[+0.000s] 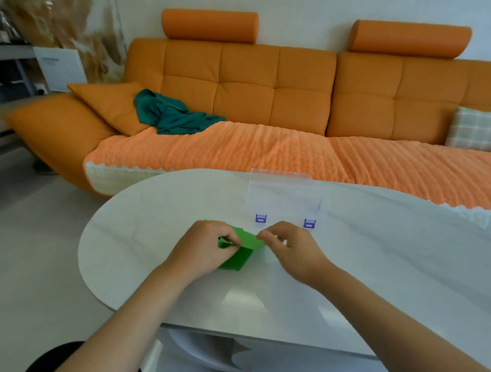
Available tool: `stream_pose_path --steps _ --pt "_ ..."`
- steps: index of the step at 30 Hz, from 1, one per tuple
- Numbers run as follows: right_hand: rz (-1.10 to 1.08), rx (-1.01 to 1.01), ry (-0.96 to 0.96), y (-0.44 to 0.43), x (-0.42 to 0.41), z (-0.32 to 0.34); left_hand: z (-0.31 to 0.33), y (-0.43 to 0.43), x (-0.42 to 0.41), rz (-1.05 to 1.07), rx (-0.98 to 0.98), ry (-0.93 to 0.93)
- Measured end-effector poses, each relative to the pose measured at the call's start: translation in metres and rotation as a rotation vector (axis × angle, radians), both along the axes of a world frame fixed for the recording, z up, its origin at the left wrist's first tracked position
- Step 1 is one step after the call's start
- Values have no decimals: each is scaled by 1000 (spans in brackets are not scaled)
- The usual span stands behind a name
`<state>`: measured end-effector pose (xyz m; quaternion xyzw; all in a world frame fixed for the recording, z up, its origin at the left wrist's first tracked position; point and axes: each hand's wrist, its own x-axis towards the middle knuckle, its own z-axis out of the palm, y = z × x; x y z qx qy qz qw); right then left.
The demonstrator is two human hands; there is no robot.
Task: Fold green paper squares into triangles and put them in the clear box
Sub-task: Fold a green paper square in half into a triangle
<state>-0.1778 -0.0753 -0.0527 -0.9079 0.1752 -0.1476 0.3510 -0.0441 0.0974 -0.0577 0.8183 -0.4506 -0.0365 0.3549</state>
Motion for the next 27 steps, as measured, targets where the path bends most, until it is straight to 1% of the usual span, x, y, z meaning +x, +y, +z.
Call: stream_pose_path --steps 3,5,8,10,12,16,18,20,21,24,27 --pt "-156 76 68 -27 -16 3 -1 -14 -12 -71 -109 36" --pt "-215 149 120 -44 -25 3 -4 -26 -24 -145 -198 19" --pt "-207 437 118 -59 -37 2 -6 -45 -37 -239 -345 -130" --pt "-196 550 138 -65 -43 3 -7 -56 -40 -280 -422 -206" --pt "-198 574 174 -69 -46 2 -6 -63 -43 -321 -485 -283" --pt "-170 548 235 -73 -46 2 -7 -66 -50 -419 -574 -533" --pt "-122 630 212 -79 -46 2 -10 -69 -51 -450 -566 -574" --pt "-95 700 163 -85 -44 -1 -16 -72 -50 -462 -524 -556" --pt "-104 690 147 -88 -43 -3 -20 -74 -49 -458 -487 -547" --pt "-201 537 127 -90 -40 -9 -26 -78 -42 -458 -318 -522" --pt "-231 457 122 -88 -37 -12 -28 -77 -33 -366 -67 -423"
